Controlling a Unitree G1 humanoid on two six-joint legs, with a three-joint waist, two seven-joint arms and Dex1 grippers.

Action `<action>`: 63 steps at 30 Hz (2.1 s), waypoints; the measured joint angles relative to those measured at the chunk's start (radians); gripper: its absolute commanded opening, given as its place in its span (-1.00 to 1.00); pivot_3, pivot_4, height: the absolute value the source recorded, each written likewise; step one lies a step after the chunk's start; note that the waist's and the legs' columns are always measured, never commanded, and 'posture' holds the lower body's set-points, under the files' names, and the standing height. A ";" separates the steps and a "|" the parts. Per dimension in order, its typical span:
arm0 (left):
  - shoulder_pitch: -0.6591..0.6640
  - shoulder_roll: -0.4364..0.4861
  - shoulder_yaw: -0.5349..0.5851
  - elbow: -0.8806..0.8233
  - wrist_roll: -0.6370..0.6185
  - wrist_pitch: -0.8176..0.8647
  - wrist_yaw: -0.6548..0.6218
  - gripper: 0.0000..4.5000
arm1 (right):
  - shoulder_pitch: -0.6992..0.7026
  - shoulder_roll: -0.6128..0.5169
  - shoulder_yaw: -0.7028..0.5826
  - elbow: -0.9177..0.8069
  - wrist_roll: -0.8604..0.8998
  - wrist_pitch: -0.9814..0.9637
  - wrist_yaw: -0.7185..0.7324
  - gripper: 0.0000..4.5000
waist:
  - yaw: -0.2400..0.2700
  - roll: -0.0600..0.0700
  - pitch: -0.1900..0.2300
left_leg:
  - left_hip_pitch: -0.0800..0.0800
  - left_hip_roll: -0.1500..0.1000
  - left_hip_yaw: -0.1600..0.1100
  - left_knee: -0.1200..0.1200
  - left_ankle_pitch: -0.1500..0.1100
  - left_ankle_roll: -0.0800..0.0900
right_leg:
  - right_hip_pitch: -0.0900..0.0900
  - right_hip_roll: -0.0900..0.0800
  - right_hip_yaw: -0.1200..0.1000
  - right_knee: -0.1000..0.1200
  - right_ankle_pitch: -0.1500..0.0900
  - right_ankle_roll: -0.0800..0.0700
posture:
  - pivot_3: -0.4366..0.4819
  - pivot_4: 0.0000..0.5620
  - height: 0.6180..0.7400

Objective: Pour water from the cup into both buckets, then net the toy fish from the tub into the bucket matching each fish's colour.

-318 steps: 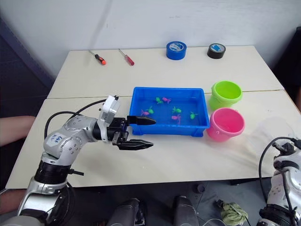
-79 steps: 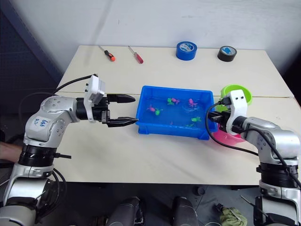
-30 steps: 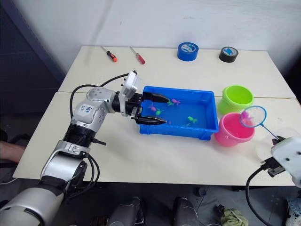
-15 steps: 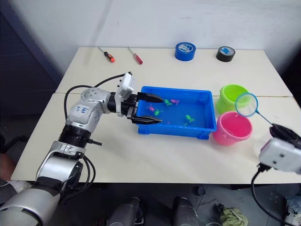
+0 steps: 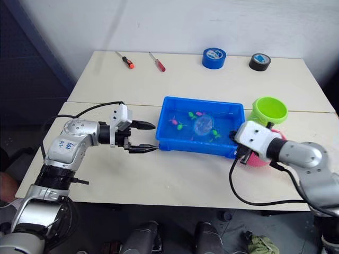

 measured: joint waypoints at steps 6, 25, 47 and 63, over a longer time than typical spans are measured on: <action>0.049 0.038 0.033 -0.117 -0.018 0.083 0.046 0.99 | -0.081 0.012 0.090 0.132 -0.086 -0.117 0.013 -1.00 | -0.010 0.000 0.000 | 0.002 0.001 0.001 -0.001 0.000 -0.001 | 0.000 0.001 -0.001 0.001 0.000 0.000 | -0.05 -0.47 1.00; 0.063 0.060 0.071 -0.156 -0.053 0.116 0.097 0.99 | -0.110 0.142 0.050 0.169 0.133 0.033 0.114 -1.00 | -0.006 0.000 0.000 | 0.002 0.001 0.002 0.000 0.000 -0.001 | 0.000 0.001 0.000 0.002 0.000 0.000 | -0.05 -0.47 1.00; -0.155 -0.182 0.030 0.080 -0.144 0.060 0.020 0.99 | 0.279 0.206 -0.626 -0.304 0.511 0.583 -0.187 -1.00 | 0.016 0.000 0.000 | 0.002 0.001 0.003 -0.001 0.000 -0.001 | 0.000 0.001 0.001 0.000 0.000 0.001 | -0.05 -0.47 1.00; -0.271 -0.288 -0.023 0.319 -0.105 -0.088 -0.082 0.99 | 0.867 0.087 -0.813 -0.422 -0.139 -0.047 -0.210 -1.00 | 0.017 0.000 0.000 | 0.002 0.000 0.007 -0.002 0.000 0.000 | -0.001 0.002 0.004 -0.003 0.000 0.001 | -0.05 -0.47 1.00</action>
